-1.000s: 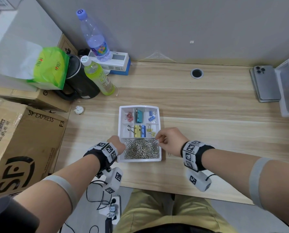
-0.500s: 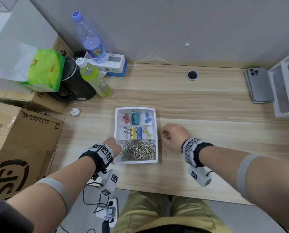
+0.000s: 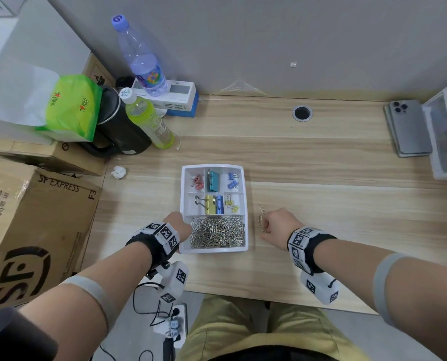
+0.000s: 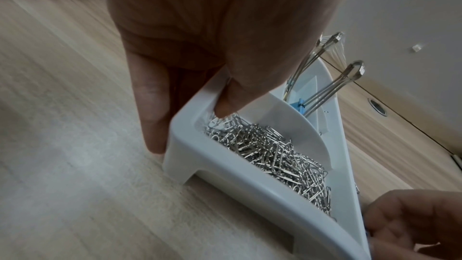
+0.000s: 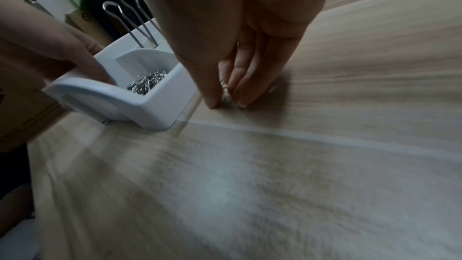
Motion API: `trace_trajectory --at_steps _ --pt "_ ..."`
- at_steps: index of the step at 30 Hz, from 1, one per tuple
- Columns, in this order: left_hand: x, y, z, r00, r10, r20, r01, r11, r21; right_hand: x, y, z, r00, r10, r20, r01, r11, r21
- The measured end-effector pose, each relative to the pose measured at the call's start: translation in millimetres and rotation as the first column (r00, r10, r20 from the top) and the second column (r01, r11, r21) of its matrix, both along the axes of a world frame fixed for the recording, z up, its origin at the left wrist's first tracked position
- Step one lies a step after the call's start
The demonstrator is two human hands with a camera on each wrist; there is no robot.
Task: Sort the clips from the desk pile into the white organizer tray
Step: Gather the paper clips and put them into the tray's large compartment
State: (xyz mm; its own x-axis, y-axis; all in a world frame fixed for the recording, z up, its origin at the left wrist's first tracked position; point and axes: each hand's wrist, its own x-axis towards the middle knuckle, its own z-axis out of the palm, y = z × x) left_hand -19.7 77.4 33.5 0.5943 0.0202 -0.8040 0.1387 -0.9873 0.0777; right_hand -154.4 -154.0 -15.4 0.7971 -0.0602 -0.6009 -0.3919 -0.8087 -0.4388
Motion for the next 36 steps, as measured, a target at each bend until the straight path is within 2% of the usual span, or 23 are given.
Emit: trace_trajectory --at_steps 6,12,16,25,32,36 --pt "1.9 1.9 -3.2 1.000 -0.003 -0.003 0.003 1.000 -0.004 4.7 -9.9 0.9 0.995 -0.087 -0.047 0.086 0.996 -0.018" --pt "2.2 2.0 -4.2 1.000 0.025 0.013 -0.024 1.000 -0.017 10.8 -7.1 -0.2 0.968 -0.252 0.019 0.252 0.967 -0.029" --pt "2.7 3.1 -5.5 1.000 0.022 0.021 -0.022 0.999 -0.026 12.2 1.1 -2.1 0.968 -0.240 0.074 0.240 0.971 0.017" --pt "2.3 2.9 -4.3 1.000 0.005 0.012 -0.005 1.000 -0.024 11.4 6.8 -6.2 0.966 -0.229 0.117 0.232 0.973 -0.013" --pt "2.8 3.4 -4.6 1.000 -0.015 0.013 0.015 1.000 0.003 -2.4 -11.0 -2.4 0.956 -0.279 0.087 0.281 0.960 -0.013" --pt "3.2 2.4 -4.5 1.000 0.003 0.004 -0.003 1.000 -0.004 8.0 -25.4 -4.8 0.936 -0.323 0.140 0.329 0.944 -0.023"
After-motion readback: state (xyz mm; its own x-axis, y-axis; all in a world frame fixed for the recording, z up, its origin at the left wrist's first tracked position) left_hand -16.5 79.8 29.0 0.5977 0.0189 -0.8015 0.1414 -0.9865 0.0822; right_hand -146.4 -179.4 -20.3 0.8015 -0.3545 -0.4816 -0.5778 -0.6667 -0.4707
